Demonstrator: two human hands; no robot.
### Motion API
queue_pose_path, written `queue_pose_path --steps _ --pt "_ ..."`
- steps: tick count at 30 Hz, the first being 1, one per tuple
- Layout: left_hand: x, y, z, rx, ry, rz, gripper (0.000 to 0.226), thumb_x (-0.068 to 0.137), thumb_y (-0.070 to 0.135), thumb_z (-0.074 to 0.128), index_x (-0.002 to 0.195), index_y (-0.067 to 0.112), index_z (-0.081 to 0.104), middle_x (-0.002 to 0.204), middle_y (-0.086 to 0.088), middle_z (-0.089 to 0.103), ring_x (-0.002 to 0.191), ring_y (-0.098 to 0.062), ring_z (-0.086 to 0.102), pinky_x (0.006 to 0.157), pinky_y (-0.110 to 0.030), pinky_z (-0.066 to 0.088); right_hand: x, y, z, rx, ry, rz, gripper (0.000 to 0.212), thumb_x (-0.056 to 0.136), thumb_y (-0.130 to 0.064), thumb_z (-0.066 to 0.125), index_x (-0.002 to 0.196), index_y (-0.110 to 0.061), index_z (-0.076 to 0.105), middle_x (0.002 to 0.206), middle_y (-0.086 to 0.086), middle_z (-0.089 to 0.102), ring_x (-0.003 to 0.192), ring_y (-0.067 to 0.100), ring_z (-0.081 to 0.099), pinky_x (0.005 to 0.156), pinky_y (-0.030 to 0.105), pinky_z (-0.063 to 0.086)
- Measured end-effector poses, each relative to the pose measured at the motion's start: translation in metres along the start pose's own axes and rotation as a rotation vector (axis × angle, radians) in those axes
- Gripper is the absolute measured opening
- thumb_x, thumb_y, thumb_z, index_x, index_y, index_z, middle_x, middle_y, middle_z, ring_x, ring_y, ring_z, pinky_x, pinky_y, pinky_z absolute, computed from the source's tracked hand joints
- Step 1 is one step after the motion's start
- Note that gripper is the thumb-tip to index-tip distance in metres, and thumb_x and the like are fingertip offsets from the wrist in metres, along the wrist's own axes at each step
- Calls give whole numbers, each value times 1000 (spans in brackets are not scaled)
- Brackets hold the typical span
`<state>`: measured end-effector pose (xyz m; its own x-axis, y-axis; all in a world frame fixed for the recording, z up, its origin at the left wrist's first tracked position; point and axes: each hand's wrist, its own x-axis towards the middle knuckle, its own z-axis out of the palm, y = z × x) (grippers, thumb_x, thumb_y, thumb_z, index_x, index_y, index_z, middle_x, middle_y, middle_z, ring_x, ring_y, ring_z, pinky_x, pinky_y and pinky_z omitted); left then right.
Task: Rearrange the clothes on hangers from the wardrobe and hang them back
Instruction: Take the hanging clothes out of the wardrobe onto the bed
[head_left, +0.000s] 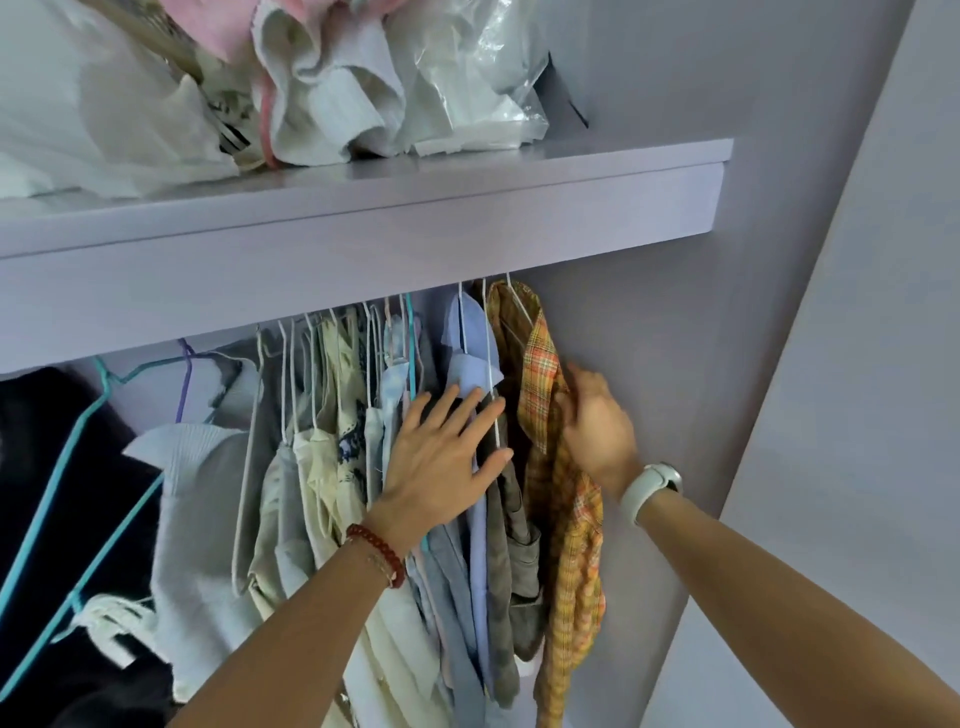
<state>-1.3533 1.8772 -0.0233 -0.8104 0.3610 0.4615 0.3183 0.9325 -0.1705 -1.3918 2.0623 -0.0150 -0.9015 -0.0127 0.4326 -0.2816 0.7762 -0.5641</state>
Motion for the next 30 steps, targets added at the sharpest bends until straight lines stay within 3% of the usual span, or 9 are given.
queue_pose_path --steps 4,8,13,16,25,30 --pt "-4 -3 4 6 48 14 56 92 53 29 131 20 51 126 -9 60 115 -24 57 102 -45 30 18 -13 7 -102 -12 10 38 98 -28 35 132 -12 40 123 13 53 104 34 56 84 43 46" --pt "-3 -6 5 -2 51 11 56 93 53 27 133 19 49 124 -11 61 107 -23 62 102 -46 38 29 -25 13 -173 -44 88 38 99 -34 31 122 -8 46 111 16 62 100 38 58 78 40 45" --pt "-3 -5 6 11 40 -3 57 93 54 27 133 20 49 122 -11 62 101 -24 64 100 -49 39 39 -31 0 -153 -47 151 28 97 -21 34 113 -2 48 111 21 60 101 41 56 77 38 42" --pt "-2 -6 7 17 35 -10 57 93 54 26 133 21 49 121 -11 63 99 -24 64 101 -49 39 37 -28 -11 -189 9 115 30 98 -23 32 112 -2 48 108 21 61 98 42 56 76 38 42" --pt "-3 -10 11 23 140 -2 51 89 45 35 124 17 59 113 -11 66 89 -24 67 101 -45 39 -17 4 -15 -135 145 107 33 99 -27 33 109 -2 52 89 19 65 83 41 60 64 35 38" --pt "-6 -19 7 15 129 -8 51 85 37 36 119 11 63 107 -14 68 89 -27 67 99 -42 30 -81 35 -12 -90 230 92 27 95 -24 43 92 0 54 62 16 60 59 41 59 53 32 34"
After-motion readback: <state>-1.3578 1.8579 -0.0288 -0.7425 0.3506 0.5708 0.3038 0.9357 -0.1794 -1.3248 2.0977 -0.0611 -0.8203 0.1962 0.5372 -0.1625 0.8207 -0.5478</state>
